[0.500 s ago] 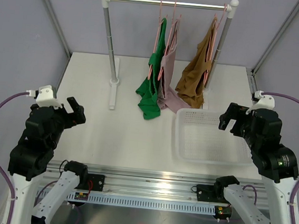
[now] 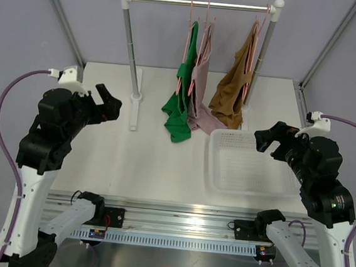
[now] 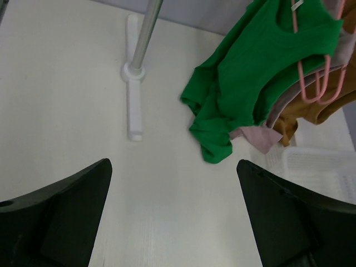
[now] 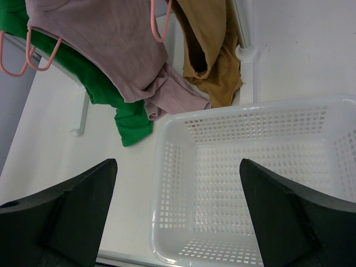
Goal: Remove the tank top from the hanger
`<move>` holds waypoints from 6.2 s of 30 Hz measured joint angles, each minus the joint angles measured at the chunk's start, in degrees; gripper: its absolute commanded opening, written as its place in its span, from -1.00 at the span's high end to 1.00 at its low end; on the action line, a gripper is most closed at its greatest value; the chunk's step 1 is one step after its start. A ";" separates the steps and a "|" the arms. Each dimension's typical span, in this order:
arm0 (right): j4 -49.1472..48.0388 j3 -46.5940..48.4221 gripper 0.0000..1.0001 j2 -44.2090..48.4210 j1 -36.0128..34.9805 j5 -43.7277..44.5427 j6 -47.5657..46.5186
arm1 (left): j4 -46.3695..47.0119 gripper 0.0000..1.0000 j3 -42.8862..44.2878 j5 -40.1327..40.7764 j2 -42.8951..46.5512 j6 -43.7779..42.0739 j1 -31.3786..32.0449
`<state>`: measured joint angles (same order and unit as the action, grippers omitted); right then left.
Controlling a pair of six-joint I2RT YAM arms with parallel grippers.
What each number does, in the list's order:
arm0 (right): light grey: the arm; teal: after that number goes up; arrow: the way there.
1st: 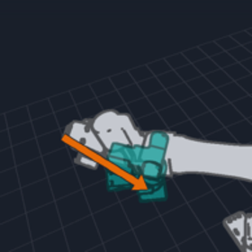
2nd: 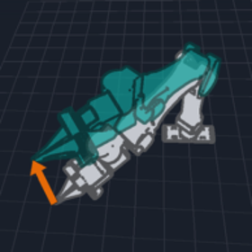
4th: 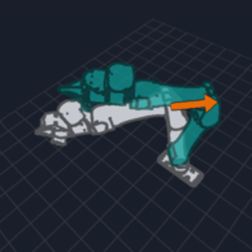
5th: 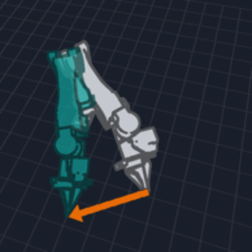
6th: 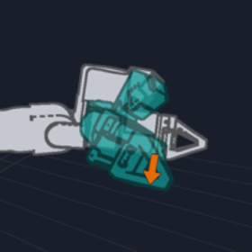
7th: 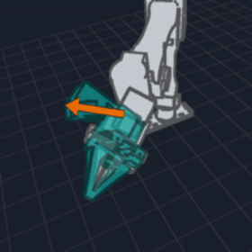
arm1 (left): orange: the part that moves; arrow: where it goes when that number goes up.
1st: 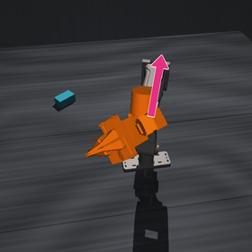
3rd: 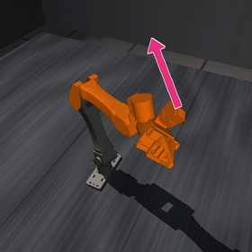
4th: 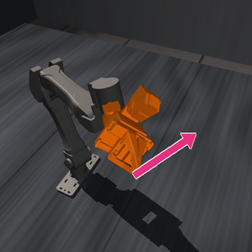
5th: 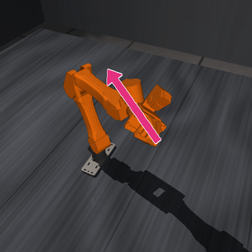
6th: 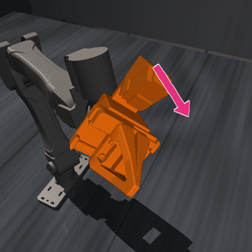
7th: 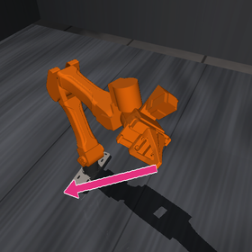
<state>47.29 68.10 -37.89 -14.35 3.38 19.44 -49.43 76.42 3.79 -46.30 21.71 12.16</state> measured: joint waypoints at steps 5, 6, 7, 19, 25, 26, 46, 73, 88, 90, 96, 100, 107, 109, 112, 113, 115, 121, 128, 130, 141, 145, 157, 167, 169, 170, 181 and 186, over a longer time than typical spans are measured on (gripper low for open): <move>-0.90 -0.63 -0.99 0.13 0.00 -2.23 0.92 | 3.61 -0.98 7.61 -2.78 -10.60 2.29 5.55; -0.96 -0.68 -0.99 0.26 0.00 -2.99 0.98 | 4.70 -0.98 9.62 -2.99 -13.03 2.38 6.88; -1.03 -0.68 -0.99 0.37 0.00 -3.56 1.03 | 5.33 -0.98 11.21 -3.08 -15.17 2.43 7.96; -1.11 -0.74 -0.98 2.91 0.00 -11.13 2.10 | 19.06 -0.86 25.68 -1.70 -37.31 -1.27 16.57; -0.87 -0.76 -0.95 3.93 0.00 -13.57 2.69 | 22.34 -0.46 35.17 1.66 -49.37 -5.35 19.47; -0.87 -0.79 -0.95 4.13 0.00 -13.88 2.73 | 22.40 -0.41 36.85 2.32 -51.47 -5.88 19.52; -0.74 -2.51 -0.93 4.70 0.00 -17.03 2.82 | 18.29 1.00 53.05 9.22 -67.47 -12.90 19.56; -4.46 -2.62 -0.92 0.74 0.00 -24.37 2.25 | 11.65 1.00 42.99 14.67 -43.15 -13.51 19.61; -33.22 -10.16 -0.99 -15.89 -14.88 -37.99 15.80 | 5.81 1.00 -3.19 6.58 3.32 0.15 19.67; -35.76 -10.23 -0.95 -18.73 -21.70 -32.57 15.78 | 7.21 1.00 -10.40 3.56 7.37 1.51 19.65; -46.40 -11.28 -0.78 -28.55 -36.11 -15.28 15.65 | 10.84 1.00 -33.05 -7.63 17.64 7.21 19.78; -50.36 -11.19 -0.75 -36.87 -40.26 -7.32 14.56 | 11.02 1.00 -40.02 -10.12 26.93 10.54 19.78; -53.24 -11.02 -0.74 -45.68 -41.97 -0.98 12.46 | 14.71 1.00 -40.89 -12.24 33.24 13.62 19.78; -53.57 -10.27 -0.74 -46.86 -41.97 -0.68 11.82 | 14.91 1.00 -41.57 -12.66 33.24 13.97 19.78; -55.17 -9.49 -0.73 -47.52 -41.97 -0.76 10.99 | 14.80 1.00 -42.27 -12.76 33.16 14.19 19.78; -55.69 -9.31 -0.72 -47.52 -41.97 -0.72 10.71 | 14.82 1.00 -42.29 -12.83 33.16 14.19 19.78; -55.98 -8.74 -0.54 -47.60 -41.97 0.31 9.92 | 14.84 1.00 -42.29 -12.92 33.16 14.21 19.78; -55.06 -6.16 0.51 -49.20 -41.97 5.33 6.56 | 14.84 1.00 -42.25 -12.92 33.14 14.16 19.78; -53.00 -5.51 1.00 -50.62 -41.97 9.29 3.80 | 13.99 1.00 -41.51 -12.85 33.20 14.12 19.78; -52.28 -5.18 1.00 -51.19 -41.94 9.75 3.45 | 13.29 1.00 -41.13 -12.79 33.18 13.99 19.78; -47.50 -4.90 1.00 -51.52 -32.37 10.99 3.28 | 10.95 1.00 -38.14 -13.70 29.81 12.55 19.78; -44.41 -4.02 1.00 -52.33 -30.80 10.99 3.34 | 11.17 1.00 -37.75 -14.45 28.81 12.15 19.78; -39.67 -11.37 1.00 -31.34 -30.12 -1.62 6.80 | 32.89 1.00 -36.65 -14.38 27.02 12.70 19.78; -28.76 -7.06 1.00 -13.68 -29.90 -18.05 6.84 | 58.60 1.00 -20.15 -10.34 3.96 5.14 19.82; -26.03 -6.60 1.00 -13.62 -30.60 -20.11 6.43 | 60.24 0.99 -17.00 -8.50 0.70 3.45 19.82; -24.52 -6.60 1.00 -13.60 -31.12 -20.90 6.21 | 60.52 0.95 -16.09 -7.58 -0.15 2.89 19.82; -22.58 -6.60 1.00 -19.15 -38.23 -27.56 2.80 | 68.91 1.00 -22.40 -1.11 -0.02 -3.76 19.98; -21.75 -6.60 1.00 -22.99 -38.64 -22.93 2.16 | 58.25 1.00 -22.05 6.64 -0.31 -2.80 20.24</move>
<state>25.54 61.49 -60.88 -52.99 -19.55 21.61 8.82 54.37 10.44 -46.61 18.92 32.40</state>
